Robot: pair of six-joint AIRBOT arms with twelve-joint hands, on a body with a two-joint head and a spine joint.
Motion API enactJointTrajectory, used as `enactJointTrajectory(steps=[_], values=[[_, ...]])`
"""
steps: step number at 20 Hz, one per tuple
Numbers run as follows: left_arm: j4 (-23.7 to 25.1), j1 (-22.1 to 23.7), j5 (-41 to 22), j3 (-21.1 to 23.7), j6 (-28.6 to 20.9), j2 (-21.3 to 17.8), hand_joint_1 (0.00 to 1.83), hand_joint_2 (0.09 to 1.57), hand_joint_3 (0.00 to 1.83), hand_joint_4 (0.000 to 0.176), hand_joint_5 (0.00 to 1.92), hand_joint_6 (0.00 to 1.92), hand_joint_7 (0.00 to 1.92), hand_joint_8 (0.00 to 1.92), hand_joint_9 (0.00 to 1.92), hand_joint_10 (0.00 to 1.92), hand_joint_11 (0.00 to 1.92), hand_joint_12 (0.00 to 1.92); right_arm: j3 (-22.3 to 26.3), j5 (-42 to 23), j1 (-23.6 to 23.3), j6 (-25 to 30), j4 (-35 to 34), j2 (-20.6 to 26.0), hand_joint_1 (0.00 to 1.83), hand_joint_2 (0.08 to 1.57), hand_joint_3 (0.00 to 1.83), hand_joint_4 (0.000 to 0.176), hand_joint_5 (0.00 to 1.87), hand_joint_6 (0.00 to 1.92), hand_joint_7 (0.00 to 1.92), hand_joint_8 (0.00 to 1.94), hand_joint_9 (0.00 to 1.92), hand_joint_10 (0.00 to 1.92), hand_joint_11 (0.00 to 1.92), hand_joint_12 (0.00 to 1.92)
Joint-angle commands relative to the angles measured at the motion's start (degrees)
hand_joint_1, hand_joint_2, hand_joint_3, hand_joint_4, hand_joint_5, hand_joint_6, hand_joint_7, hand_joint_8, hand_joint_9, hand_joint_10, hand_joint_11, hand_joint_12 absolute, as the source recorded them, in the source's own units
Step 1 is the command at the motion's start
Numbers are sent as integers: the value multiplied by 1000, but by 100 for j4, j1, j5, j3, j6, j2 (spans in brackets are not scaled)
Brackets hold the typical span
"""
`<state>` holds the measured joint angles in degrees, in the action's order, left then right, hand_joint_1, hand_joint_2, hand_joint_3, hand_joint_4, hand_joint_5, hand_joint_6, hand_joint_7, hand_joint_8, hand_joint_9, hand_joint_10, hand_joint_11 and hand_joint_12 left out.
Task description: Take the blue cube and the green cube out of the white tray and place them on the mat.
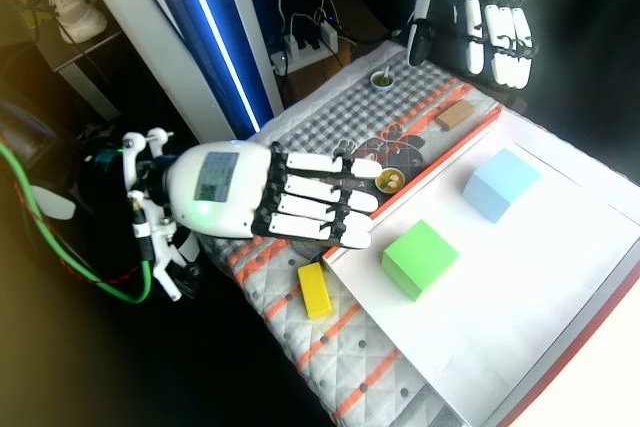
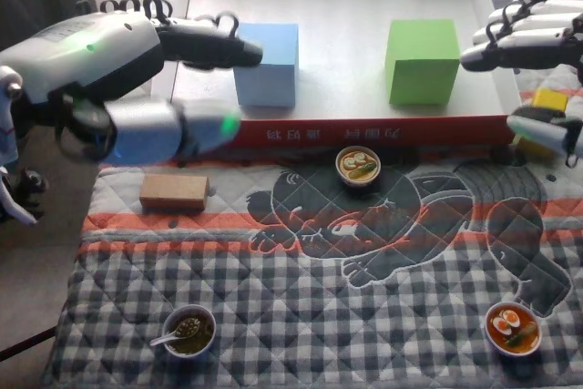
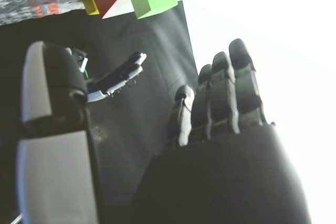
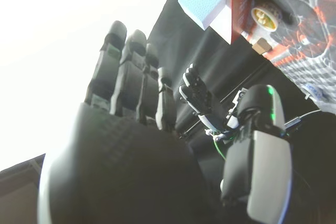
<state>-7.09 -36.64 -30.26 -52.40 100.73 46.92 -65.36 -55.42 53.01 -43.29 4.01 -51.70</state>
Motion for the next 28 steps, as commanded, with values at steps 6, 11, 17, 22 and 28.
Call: enactJointTrajectory(steps=[6, 11, 17, 22, 28], values=[[-355, 741, -172, -854, -7, 712, 487, 1135, 0, 133, 419, 0, 354, 0, 348, 0, 15, 898, -544, -258, -868, 30, -147, -523, 670, 1296, 0, 38, 536, 0, 461, 0, 373, 0, 72, 711], [-1109, 1182, 664, -2051, 414, 1601, 560, 1043, 0, 176, 322, 7, 222, 3, 157, 3, 0, 541, -1334, 724, -1557, 30, -187, -1285, 679, 1217, 0, 46, 362, 0, 316, 0, 291, 0, 1, 886], [-1863, 1296, 1205, -2718, 1634, 2237, 596, 901, 3, 176, 154, 0, 71, 0, 63, 0, 0, 271, -1891, 1261, -1645, 138, -485, -1721, 698, 1056, 0, 131, 162, 0, 139, 0, 150, 0, 0, 698], [-2032, 1292, 1587, -3295, 1634, 2673, 624, 940, 4, 176, 131, 5, 80, 1, 93, 2, 0, 382, -2429, 1667, -1641, 658, -481, -2066, 779, 998, 0, 149, 71, 0, 50, 1, 118, 2, 0, 602], [-2029, 1276, 2008, -3607, 1681, 2891, 677, 910, 0, 176, 119, 5, 81, 2, 136, 6, 0, 390, -2546, 2003, -1640, 659, -402, -2176, 774, 1028, 3, 150, 75, 0, 87, 1, 117, 0, 0, 680]])
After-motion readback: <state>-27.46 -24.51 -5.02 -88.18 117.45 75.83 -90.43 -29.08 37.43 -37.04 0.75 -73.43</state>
